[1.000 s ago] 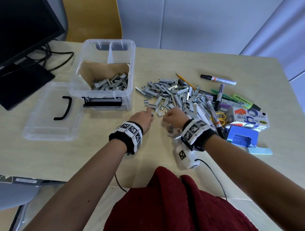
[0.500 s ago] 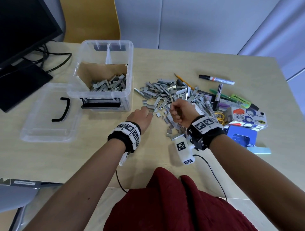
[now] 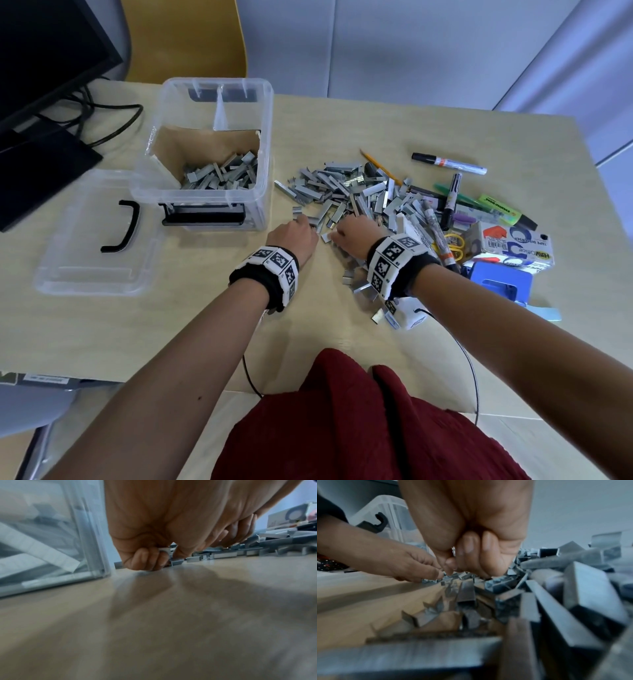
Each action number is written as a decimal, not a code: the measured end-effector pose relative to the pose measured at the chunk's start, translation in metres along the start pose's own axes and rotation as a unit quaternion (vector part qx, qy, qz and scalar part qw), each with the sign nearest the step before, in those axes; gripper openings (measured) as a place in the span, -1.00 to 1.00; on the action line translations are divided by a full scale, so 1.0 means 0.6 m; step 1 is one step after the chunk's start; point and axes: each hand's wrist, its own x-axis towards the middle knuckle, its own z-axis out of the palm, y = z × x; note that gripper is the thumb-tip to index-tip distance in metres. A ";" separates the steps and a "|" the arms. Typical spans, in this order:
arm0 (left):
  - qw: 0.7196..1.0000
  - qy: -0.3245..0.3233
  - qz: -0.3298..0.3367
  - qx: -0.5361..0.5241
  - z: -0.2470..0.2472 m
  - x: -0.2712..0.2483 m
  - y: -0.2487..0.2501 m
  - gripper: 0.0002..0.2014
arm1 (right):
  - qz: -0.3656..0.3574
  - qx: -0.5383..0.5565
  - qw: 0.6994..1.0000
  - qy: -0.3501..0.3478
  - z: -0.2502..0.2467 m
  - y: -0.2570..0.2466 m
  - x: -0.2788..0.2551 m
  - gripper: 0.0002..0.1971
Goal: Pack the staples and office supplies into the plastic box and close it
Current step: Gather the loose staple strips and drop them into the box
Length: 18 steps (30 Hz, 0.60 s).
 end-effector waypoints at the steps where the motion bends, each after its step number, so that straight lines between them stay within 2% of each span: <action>1: 1.000 -0.003 -0.002 -0.010 -0.002 0.000 -0.002 -0.65 | -0.003 -0.006 1.000 -0.002 0.000 0.000 0.000 -0.74; 4: 0.997 -0.005 -0.010 -0.075 -0.002 0.001 -0.014 -0.65 | -0.002 0.003 1.000 0.009 0.003 -0.002 -0.002 -0.74; 6: 0.988 0.005 -0.013 -0.154 -0.006 0.003 -0.021 -0.73 | -0.010 0.015 1.000 0.017 0.007 -0.004 -0.005 -0.69; 8: 0.954 -0.015 -0.033 -0.298 -0.015 0.004 -0.024 -0.70 | -0.026 0.012 0.999 0.018 0.008 -0.008 -0.009 -0.65; 9: 0.907 -0.037 -0.053 -0.416 -0.018 0.005 -0.025 -0.66 | -0.029 0.006 0.999 0.016 0.009 -0.011 -0.010 -0.65; 11: 0.760 -0.084 -0.098 -0.638 -0.025 -0.001 -0.030 -0.67 | -0.027 -0.003 0.999 0.018 0.013 -0.017 -0.009 -0.71; 12: 0.701 -0.098 -0.106 -0.698 -0.027 -0.005 -0.034 -0.67 | -0.026 -0.002 0.999 0.024 0.015 -0.018 -0.007 -0.74; 13: 0.660 -0.106 -0.106 -0.736 -0.027 -0.009 -0.037 -0.67 | -0.026 0.007 0.999 0.024 0.015 -0.018 -0.004 -0.78; 15: 0.606 -0.113 -0.093 -0.782 -0.025 -0.011 -0.042 -0.65 | -0.024 0.084 0.996 0.019 0.012 -0.014 -0.003 -0.88; 16: 0.585 -0.116 -0.087 -0.798 -0.025 -0.011 -0.043 -0.60 | -0.017 0.163 0.986 0.012 0.008 -0.010 -0.003 -0.88; 17: 0.570 -0.118 -0.081 -0.809 -0.025 -0.010 -0.045 -0.52 | -0.001 0.279 0.960 -0.004 0.003 -0.005 -0.007 -0.85; 18: 0.564 -0.119 -0.075 -0.814 -0.024 -0.009 -0.047 -0.43 | 0.018 0.412 0.911 -0.025 -0.002 0.000 -0.012 -0.78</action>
